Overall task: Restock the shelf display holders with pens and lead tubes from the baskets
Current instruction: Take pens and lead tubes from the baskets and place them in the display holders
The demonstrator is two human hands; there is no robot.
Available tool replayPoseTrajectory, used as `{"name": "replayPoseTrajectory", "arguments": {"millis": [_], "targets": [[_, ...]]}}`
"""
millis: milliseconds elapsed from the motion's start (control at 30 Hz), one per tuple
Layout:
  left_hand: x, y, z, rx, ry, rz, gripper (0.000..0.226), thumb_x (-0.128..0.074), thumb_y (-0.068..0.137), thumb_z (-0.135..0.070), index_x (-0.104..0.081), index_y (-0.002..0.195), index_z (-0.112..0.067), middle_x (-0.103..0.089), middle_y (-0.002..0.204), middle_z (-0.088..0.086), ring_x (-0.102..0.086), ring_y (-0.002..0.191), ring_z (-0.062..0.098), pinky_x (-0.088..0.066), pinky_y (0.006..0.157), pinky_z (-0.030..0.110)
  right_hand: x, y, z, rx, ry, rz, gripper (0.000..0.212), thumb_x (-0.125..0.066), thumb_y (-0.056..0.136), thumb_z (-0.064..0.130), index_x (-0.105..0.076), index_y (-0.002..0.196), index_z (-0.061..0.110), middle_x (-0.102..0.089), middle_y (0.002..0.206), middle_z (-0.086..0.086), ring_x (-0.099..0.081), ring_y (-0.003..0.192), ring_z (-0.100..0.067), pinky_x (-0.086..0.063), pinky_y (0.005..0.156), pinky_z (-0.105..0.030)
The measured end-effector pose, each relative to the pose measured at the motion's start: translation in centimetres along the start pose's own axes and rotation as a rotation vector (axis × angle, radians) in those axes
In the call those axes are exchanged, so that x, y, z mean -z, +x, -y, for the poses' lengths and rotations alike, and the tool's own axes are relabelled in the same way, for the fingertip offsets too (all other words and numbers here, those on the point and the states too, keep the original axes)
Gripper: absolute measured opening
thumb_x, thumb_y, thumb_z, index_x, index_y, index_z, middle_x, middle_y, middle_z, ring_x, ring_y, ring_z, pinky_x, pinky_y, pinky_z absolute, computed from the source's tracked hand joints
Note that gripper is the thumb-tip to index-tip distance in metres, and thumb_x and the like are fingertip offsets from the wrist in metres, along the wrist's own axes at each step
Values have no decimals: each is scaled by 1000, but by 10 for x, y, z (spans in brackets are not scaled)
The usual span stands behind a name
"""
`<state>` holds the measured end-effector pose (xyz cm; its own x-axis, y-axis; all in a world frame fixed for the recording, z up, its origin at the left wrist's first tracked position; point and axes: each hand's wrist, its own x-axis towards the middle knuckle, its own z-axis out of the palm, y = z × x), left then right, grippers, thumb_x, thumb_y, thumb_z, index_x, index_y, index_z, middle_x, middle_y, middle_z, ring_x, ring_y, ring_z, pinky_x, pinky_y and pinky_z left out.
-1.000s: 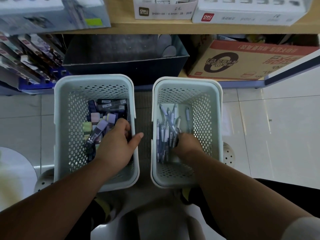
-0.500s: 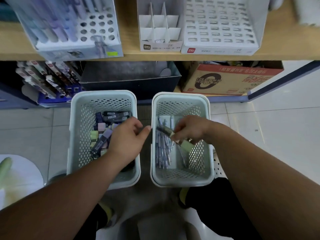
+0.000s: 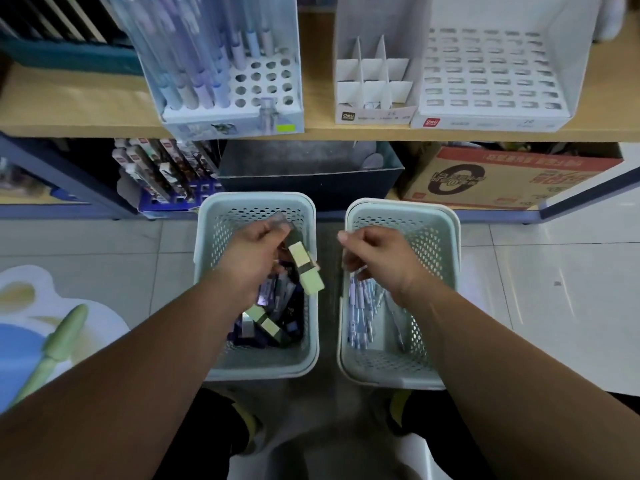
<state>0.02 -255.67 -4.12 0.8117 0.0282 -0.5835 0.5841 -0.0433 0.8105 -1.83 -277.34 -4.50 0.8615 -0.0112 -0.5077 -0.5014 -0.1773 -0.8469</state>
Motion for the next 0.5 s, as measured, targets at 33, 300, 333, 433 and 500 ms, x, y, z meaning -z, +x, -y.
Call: {"name": "replayPoseTrajectory", "arguments": {"millis": [33, 300, 333, 433, 500], "targets": [[12, 6, 6, -6, 107, -40, 16, -62, 99, -28, -73, 89, -34, -77, 86, 1, -70, 77, 25, -52, 63, 36, 5, 5, -13, -30, 0, -101, 33, -70, 93, 37, -69, 85, 5, -71, 73, -10, -66, 65, -17, -53, 57, -29], [46, 31, 68, -57, 971, -78, 26, -65, 95, -38, -73, 110, -18, -74, 103, 5, -60, 75, 14, -44, 67, 23, 33, 26, -113, -377, -368, -311, 31, -64, 98, 29, -71, 117, 5, -72, 94, -7, -58, 70, -13, -42, 62, -16], [43, 33, 71, -53, 1001, -61, 28, -65, 95, -37, -73, 112, -17, -74, 105, 5, -62, 77, 16, -45, 68, 24, 33, 29, -119, -413, -353, -300, 37, -67, 96, 30, -67, 122, 4, -71, 103, -9, -58, 74, -13, -42, 64, -17], [41, 36, 80, -39, 1034, -52, 33, -63, 97, -36, -70, 117, -12, -72, 112, 13, -68, 92, 28, -53, 80, 30, 27, 39, -129, -506, -331, -272, 45, -80, 84, 35, -65, 116, 7, -68, 101, -7, -65, 81, -17, -53, 64, -27], [41, 35, 79, -65, 1051, -115, 40, -60, 98, -40, -65, 123, -9, -70, 118, 15, -67, 98, 32, -49, 80, 30, 23, 46, -135, -536, -425, -263, 48, -82, 81, 39, -66, 112, 6, -69, 98, -9, -68, 83, -20, -60, 75, -34]]}}
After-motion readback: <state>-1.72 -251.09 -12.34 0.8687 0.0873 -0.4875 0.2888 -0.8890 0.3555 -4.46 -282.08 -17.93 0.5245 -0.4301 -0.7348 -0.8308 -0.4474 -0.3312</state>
